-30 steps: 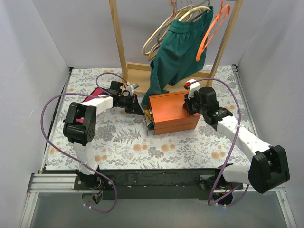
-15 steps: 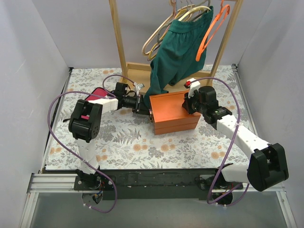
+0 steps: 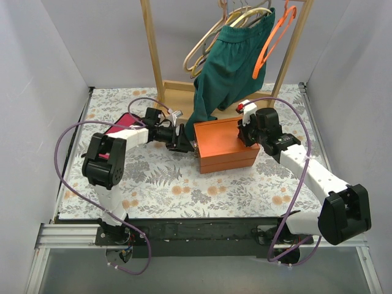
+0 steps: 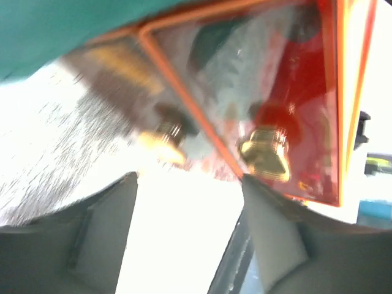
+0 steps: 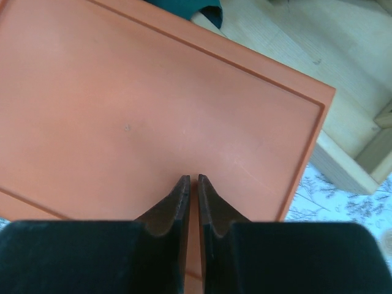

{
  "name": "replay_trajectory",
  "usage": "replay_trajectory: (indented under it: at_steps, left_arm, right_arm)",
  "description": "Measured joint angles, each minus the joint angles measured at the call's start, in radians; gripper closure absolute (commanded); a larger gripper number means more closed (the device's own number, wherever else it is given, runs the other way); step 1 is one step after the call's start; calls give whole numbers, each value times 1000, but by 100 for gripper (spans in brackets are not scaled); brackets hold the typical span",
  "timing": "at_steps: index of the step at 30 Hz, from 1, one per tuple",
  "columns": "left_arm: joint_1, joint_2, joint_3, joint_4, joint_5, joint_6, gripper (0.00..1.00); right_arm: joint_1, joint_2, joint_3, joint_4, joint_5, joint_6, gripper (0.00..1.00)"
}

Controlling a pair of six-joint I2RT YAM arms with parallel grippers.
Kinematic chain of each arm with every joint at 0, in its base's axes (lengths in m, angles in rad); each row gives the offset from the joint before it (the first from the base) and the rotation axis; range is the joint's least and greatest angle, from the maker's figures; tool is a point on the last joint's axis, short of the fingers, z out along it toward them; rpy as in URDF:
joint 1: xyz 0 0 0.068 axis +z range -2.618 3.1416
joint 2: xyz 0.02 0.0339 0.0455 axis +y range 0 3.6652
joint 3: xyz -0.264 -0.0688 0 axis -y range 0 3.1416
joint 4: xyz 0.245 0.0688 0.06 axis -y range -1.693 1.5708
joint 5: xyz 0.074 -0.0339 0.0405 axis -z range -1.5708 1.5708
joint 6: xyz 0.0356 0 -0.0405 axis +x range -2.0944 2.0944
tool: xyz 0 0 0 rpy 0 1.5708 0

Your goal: Sort the tools into containers

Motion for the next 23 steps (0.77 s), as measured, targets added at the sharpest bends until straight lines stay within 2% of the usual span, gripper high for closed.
replay_trajectory:
  at_steps: [1, 2, 5, 9, 14, 15, 16, 18, 20, 23]
  left_arm:
    - [9, -24, -1, -49, -35, 13, 2]
    - [21, -46, -2, -91, -66, 33, 2]
    - [70, -115, -31, -200, -140, 69, 2]
    - [154, -204, -112, -274, -214, 96, 2]
    - [203, -275, -114, -328, -335, 137, 2]
    - [201, -289, -107, -329, -383, 136, 2]
    - [200, -321, -103, -312, -455, 133, 2]
    - [209, -404, -108, -259, -552, 133, 2]
    - [218, -553, -131, -129, -660, 140, 2]
    - [220, -633, -106, -37, -742, 141, 2]
  right_arm:
    - [-1, -1, 8, -20, 5, -24, 58]
    - [-1, -3, 15, -38, 8, -53, 54]
    - [-3, -21, 26, -82, 20, -136, 45]
    - [-13, -71, 28, -140, 26, -195, 38]
    - [-23, -124, 47, -248, 77, -142, 22]
    - [-27, -125, 61, -278, 92, -119, 15]
    - [-37, -124, 87, -329, 106, -90, 12]
    - [-60, -127, 142, -409, 136, -32, 10]
    - [-79, -134, 223, -499, 190, 24, 9]
    - [-87, -159, 299, -573, 262, 65, 9]
